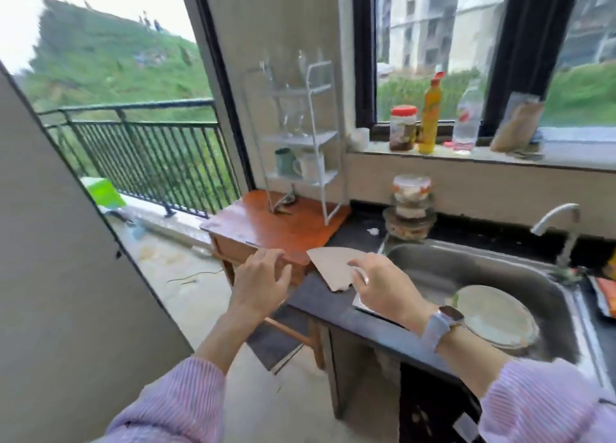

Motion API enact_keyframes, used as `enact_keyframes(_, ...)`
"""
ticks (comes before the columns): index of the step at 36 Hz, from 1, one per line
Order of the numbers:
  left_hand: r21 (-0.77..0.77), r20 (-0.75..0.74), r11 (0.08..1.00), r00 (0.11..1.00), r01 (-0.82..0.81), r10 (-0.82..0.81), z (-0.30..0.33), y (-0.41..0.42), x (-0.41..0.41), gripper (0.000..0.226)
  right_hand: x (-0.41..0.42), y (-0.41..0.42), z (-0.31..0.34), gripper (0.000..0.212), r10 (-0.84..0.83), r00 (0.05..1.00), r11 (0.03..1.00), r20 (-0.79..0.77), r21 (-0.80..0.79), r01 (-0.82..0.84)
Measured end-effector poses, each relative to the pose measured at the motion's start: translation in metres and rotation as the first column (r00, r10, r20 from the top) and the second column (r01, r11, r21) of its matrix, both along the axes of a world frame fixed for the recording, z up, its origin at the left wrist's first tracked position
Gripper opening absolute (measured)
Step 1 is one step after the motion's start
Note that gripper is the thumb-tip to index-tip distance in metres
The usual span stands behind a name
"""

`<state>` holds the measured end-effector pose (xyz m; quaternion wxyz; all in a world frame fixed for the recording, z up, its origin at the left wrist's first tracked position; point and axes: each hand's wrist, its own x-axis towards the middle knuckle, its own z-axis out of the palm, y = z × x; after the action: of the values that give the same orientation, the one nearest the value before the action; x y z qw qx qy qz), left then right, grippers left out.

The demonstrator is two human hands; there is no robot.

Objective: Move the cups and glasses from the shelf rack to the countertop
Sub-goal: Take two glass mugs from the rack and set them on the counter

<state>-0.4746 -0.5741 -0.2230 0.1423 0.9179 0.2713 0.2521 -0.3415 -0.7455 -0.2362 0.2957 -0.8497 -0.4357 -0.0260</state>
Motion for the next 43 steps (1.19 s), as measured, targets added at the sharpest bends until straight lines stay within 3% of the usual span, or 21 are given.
enact_keyframes(6,0.001,0.034,0.996,0.996,-0.085,0.085,0.018,0.085,0.010,0.032,0.024,0.101,0.022,0.031,0.128,0.992,0.992,-0.010,-0.007,-0.128)
enact_keyframes(20,0.043,0.151,0.994,0.985,-0.097,0.089,0.112,0.291,0.158,0.033,0.165,0.321,0.108,0.028,0.210,0.975,0.969,0.069,0.116,-0.217)
enact_keyframes(31,0.055,0.279,0.998,0.959,0.032,-0.046,0.158,0.403,0.280,0.033,0.252,0.412,0.159,0.040,0.063,0.989,0.968,0.131,0.234,-0.092)
enact_keyframes(37,-0.091,0.418,0.980,0.900,0.178,-0.124,0.183,0.454,0.354,0.032,0.288,0.448,0.188,0.045,-0.063,0.987,0.943,0.148,0.331,0.010)
enact_keyframes(43,-0.176,0.460,0.937,0.867,0.300,-0.191,0.205,0.504,0.429,0.050,0.332,0.494,0.222,0.056,-0.270,0.960,0.887,0.076,0.408,0.217)
